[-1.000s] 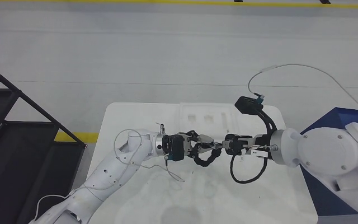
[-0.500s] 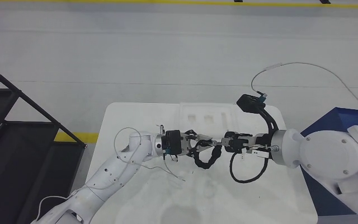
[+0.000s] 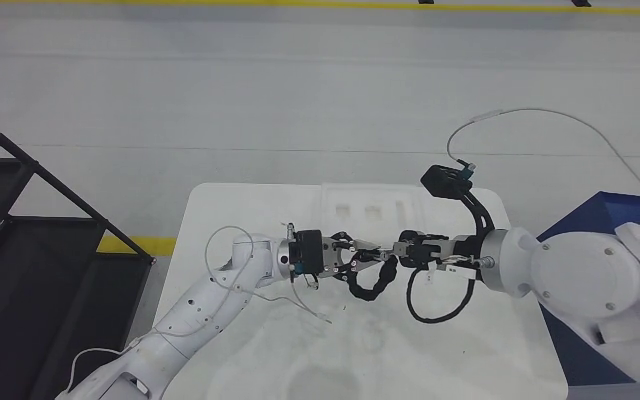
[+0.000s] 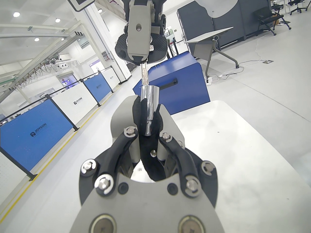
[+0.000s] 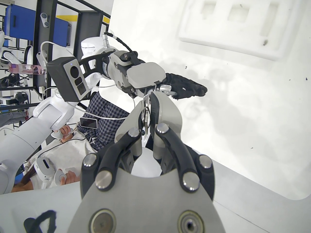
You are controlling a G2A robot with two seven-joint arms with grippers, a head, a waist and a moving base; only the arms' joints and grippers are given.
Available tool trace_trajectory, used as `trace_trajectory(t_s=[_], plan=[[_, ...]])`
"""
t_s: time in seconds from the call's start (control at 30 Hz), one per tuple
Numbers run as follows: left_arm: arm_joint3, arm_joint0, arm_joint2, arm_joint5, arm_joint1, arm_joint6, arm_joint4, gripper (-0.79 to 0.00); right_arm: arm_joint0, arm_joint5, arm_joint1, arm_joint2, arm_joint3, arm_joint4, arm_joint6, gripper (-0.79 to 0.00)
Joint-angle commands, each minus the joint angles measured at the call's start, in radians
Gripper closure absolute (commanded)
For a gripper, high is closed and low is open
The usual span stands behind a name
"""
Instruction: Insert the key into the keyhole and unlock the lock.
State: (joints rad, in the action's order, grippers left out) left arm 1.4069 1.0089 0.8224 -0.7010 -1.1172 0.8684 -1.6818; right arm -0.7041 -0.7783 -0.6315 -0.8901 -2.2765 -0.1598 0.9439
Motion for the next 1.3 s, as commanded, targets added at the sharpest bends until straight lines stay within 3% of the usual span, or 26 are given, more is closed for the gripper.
trace_trajectory(t_s=[0.0,1.27], plan=[[-0.003,0.0,-0.001,-0.006,-0.001,0.003,0.008,0.0,-0.002,-0.003,0.0,-0.001,0.0,0.001,-0.001,0.0],[0.0,0.002,0.0,-0.016,-0.006,-0.003,0.017,0.0,-0.032,0.002,-0.015,-0.021,-0.007,0.006,-0.016,0.0]])
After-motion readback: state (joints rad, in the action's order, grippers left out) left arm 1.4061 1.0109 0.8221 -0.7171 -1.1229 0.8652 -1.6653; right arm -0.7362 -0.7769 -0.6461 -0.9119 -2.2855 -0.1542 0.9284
